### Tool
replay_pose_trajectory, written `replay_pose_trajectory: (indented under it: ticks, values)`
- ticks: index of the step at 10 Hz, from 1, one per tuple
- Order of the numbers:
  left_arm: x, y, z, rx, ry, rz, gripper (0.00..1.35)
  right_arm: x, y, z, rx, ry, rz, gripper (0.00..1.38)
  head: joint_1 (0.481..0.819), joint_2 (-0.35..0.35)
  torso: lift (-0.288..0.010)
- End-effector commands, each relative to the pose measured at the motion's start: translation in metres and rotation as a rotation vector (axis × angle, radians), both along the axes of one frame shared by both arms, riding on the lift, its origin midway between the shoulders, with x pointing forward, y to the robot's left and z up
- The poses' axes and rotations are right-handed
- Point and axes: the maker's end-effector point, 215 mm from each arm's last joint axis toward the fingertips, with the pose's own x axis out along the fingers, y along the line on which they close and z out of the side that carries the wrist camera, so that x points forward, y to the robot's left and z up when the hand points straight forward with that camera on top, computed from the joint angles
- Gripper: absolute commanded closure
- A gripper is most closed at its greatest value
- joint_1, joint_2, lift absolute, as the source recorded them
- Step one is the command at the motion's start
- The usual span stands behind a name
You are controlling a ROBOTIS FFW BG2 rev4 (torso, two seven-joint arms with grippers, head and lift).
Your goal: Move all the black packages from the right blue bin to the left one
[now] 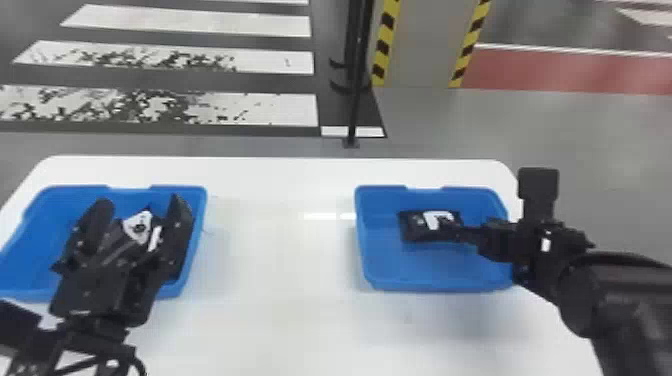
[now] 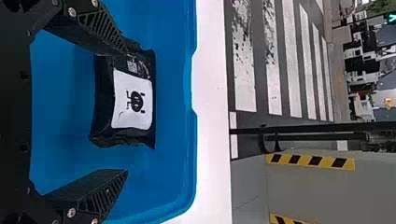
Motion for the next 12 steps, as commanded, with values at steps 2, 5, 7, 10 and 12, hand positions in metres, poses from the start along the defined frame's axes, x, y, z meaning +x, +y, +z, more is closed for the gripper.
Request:
replay_pose_trajectory:
  ticks: [2,5,7,10,12]
  values:
    - [0.001,0.001,-0.002,0.0,0.009,0.0,0.16,0.023,0.013,-0.015,0.091,0.006,0.012,0.13,0.695,-0.093,-0.14]
    - [0.002,-0.001,-0.007,-0.001,0.024,-0.01,0.17,0.035,0.004,-0.026,0.104,0.026,-0.01,0.15,0.695,-0.084,-0.14]
    - [0.001,0.003,-0.01,0.002,0.032,-0.006,0.17,0.031,0.003,-0.043,0.128,0.073,-0.02,0.35,0.695,-0.091,-0.14]
    - [0.0,0.005,-0.013,0.002,0.039,0.0,0.17,0.026,0.023,-0.052,0.186,0.1,0.014,0.89,0.695,-0.079,-0.14]
    - [-0.002,0.008,-0.013,0.002,0.037,0.006,0.17,0.025,0.037,-0.051,0.252,0.087,0.03,0.92,0.695,-0.062,-0.14]
